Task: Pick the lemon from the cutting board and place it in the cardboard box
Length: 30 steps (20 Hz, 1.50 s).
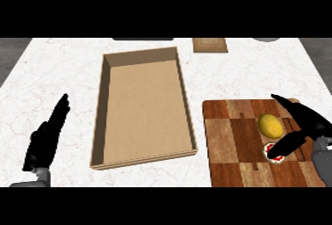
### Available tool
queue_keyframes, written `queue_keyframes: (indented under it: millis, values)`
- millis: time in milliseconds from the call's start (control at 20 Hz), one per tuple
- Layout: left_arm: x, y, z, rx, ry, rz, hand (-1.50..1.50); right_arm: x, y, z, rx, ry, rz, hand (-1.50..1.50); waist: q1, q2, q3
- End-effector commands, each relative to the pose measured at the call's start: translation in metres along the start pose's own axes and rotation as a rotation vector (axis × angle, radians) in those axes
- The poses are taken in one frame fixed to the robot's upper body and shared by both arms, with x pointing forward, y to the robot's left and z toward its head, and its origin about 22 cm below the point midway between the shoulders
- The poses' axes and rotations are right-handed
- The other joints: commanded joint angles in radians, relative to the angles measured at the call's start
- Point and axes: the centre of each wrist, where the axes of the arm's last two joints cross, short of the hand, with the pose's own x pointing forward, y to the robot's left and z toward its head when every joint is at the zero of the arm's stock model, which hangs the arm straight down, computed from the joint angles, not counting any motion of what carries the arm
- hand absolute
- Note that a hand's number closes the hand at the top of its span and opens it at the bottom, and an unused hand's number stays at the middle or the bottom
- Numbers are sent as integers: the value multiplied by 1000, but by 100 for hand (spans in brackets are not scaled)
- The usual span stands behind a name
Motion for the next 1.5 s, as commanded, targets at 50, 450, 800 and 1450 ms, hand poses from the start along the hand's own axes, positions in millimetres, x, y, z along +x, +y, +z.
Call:
queue_keyframes:
  millis: [50, 450, 800, 1450]
  values:
    - [3, -3, 15, 8, 9, -5, 0, 5, 3, 3, 15, 5, -3, -150, 0, 1, 2]
    - [1, 3, 2, -6, 3, 3, 0, 13, 18, -11, 40, 18, 38, -150, 1, 1, 2]
    - [-13, -15, 12, 6, -12, -9, 0, 0, 32, -5, -2, -33, 50, 150, -2, 1, 2]
    - [-2, 3, 14, 19, 7, 1, 0, 51, 45, 17, -334, 47, 101, 150, -9, -5, 1]
